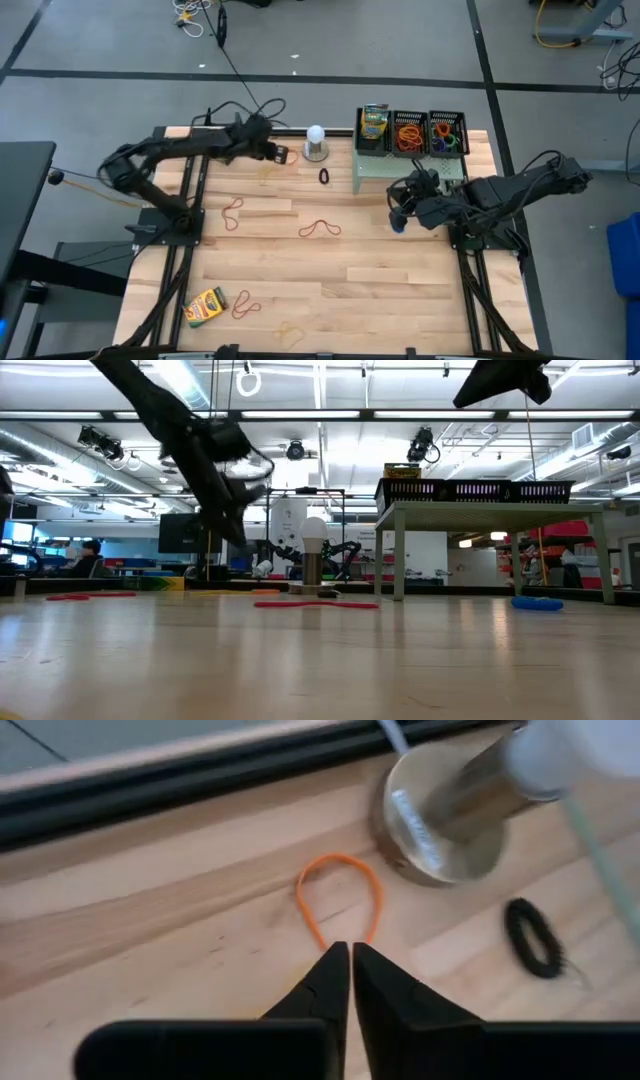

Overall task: Pick & Place Office Desk Supplies
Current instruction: Put the orange rubber band into the middle basket on the shelf

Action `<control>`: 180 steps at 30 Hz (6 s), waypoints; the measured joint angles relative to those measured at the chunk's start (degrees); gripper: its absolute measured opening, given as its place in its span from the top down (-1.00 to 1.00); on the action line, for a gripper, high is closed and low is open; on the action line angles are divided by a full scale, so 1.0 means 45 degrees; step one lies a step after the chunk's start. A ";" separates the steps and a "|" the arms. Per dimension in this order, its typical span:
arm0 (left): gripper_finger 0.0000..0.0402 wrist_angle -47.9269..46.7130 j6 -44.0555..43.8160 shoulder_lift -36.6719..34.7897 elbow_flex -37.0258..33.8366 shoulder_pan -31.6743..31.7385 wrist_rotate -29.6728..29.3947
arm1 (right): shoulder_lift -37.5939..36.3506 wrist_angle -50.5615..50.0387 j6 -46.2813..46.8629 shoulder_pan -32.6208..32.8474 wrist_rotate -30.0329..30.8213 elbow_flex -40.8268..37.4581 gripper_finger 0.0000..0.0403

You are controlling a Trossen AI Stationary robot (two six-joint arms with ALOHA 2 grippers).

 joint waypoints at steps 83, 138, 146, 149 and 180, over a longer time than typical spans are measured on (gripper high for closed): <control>0.99 0.1846 0.2943 -0.0430 -0.1031 -0.3901 -0.1531 | 0.0326 0.0534 -0.0354 0.0296 0.0212 0.0000 0.97; 0.93 0.8821 0.1578 -0.1011 -0.1491 -1.0732 -0.4546 | 0.6651 1.1248 -0.4186 -0.0787 -0.1843 0.0000 0.94; 0.57 0.5774 0.1002 -0.2714 -0.1481 -1.0112 -0.2537 | 0.4552 0.8225 -0.4857 -0.0874 -0.2170 0.0000 0.98; 0.53 0.4946 0.1458 -0.2903 -0.1481 -1.0171 -0.2842 | 0.3430 0.7562 -0.5218 -0.0924 -0.2207 0.0022 0.98; 0.96 0.8978 -0.0871 -0.2572 -0.4209 -1.0034 -0.3289 | 0.1830 -0.0873 -0.7354 -1.3424 -0.6633 0.1327 0.98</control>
